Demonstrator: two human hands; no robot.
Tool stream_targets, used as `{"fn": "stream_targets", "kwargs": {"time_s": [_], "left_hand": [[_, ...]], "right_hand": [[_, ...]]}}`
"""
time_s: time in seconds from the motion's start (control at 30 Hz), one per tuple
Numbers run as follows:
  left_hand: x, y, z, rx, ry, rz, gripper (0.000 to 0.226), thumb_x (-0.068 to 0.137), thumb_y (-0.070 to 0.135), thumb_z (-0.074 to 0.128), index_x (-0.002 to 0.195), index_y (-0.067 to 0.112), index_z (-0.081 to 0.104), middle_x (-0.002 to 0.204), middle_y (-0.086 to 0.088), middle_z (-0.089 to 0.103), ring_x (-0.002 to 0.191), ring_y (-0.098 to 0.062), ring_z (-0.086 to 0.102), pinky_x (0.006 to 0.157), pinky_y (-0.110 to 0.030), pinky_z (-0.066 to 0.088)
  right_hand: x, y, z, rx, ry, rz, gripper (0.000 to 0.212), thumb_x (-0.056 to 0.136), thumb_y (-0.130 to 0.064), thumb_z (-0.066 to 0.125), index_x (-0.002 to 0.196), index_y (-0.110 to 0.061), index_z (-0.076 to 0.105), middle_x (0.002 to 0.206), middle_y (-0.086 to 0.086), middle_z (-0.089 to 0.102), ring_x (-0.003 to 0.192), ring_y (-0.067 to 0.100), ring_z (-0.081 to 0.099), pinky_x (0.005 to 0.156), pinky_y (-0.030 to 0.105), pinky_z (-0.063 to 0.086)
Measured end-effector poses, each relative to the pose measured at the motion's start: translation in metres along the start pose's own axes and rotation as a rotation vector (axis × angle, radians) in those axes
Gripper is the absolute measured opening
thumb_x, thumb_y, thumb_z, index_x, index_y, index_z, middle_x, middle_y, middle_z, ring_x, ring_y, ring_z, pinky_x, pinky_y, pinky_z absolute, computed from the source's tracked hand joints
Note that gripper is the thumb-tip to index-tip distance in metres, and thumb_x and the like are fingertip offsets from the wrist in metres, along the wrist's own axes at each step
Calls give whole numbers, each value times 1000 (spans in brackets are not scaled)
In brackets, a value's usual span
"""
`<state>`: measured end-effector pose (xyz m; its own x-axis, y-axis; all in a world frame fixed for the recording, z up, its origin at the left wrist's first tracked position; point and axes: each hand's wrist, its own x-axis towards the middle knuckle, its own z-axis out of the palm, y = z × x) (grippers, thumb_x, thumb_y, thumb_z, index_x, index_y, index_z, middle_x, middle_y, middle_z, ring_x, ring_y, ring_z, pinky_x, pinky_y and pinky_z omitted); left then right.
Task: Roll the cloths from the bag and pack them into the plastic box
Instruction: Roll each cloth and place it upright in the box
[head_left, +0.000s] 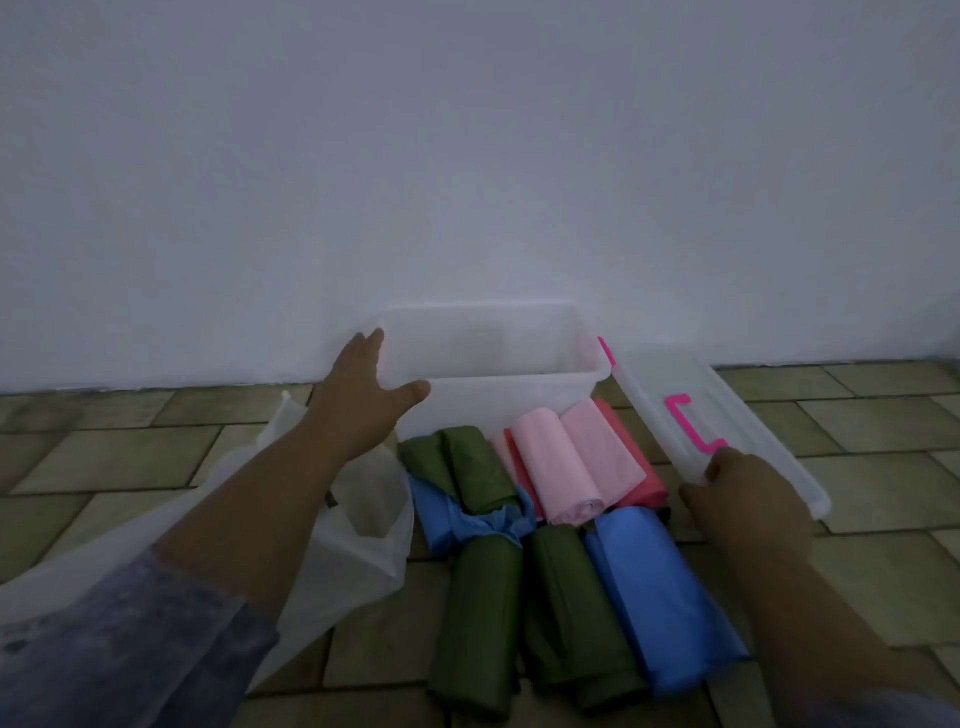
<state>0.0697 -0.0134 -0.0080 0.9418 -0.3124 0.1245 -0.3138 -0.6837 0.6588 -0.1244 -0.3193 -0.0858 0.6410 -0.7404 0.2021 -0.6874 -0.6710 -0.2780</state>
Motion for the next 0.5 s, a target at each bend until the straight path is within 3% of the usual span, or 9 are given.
{"fn": "stream_targets", "kwargs": {"time_s": [0.13,0.2,0.27,0.33,0.5], "left_hand": [[-53,8,-18,-97,50,121,67,84,43,63,143,35,32,150,14,28,123,-4,34,100,-26,28],[-85,4,-22,-49,62,139,65,83,44,63,141,39,33,143,22,29,120,-3,34,98,-28,31],[-115,-5,-21,60,49,101,70,83,44,64,143,34,29,148,16,27,129,-9,33,101,-31,32],[-142,-18,-15,197,0,6,79,81,48,64,146,31,21,156,7,16,138,-16,24,108,-37,29],[-186,-50,16,544,-251,-254,80,83,67,42,144,42,-4,156,8,-20,145,-20,-11,115,-50,10]], "right_hand": [[-2,2,1,-5,-97,3,24,76,-33,65,93,-18,61,73,-1,51,69,22,56,63,31,44],[-2,1,1,19,-166,7,27,79,-34,65,103,-22,66,91,3,62,84,24,61,76,37,49],[-3,1,0,57,-223,-2,34,84,-35,62,116,-24,63,110,4,65,99,24,61,88,39,48],[-7,-2,-6,144,-194,-27,36,86,-33,59,121,-23,61,111,1,66,99,23,61,89,38,47],[-48,-39,-40,419,-57,-197,26,88,-27,60,113,-24,64,93,-8,63,76,7,57,72,28,45]]}}
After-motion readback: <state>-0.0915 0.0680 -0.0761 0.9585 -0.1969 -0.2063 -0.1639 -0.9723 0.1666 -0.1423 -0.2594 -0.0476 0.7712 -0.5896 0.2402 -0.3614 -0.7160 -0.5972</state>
